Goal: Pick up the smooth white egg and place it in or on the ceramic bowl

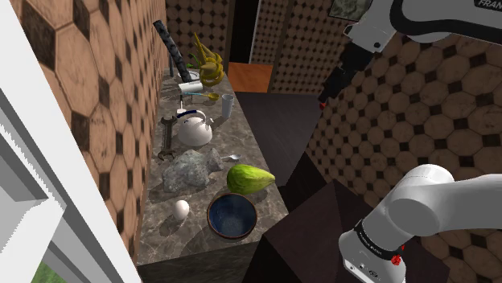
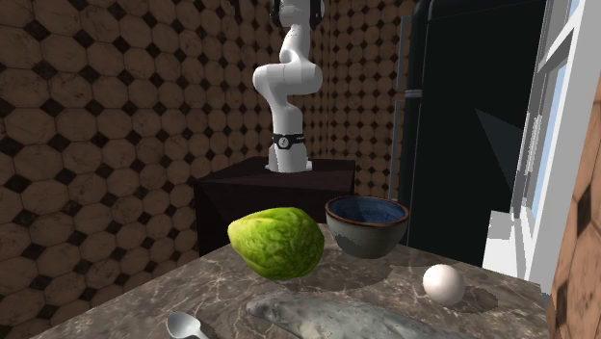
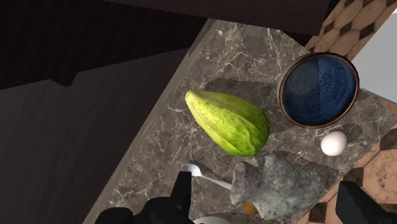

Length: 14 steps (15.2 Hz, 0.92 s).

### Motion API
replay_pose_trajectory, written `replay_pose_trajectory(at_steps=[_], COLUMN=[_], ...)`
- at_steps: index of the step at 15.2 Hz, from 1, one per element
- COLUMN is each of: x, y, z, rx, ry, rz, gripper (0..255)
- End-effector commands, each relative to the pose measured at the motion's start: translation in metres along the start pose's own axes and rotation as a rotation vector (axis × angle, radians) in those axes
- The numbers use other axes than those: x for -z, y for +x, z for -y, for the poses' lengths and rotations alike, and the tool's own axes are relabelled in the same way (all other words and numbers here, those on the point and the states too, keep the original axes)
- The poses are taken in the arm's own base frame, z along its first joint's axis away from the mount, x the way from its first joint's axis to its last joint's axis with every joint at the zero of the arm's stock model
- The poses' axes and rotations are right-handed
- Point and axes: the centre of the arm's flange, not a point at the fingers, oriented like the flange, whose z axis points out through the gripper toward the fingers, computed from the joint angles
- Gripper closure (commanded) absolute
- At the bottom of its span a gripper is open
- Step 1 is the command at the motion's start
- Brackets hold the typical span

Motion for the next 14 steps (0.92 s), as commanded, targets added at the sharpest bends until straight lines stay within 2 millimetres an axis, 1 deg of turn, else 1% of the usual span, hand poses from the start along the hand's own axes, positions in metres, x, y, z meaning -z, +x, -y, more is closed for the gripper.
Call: replay_pose_trajectory(at_steps=[1,14], x=[0.000,-0.142], y=[0.000,0.053], z=[0.000,0.085], rx=[0.000,-0.039], ry=[0.000,-0.004], rz=[0.000,0.031], gripper=[0,0])
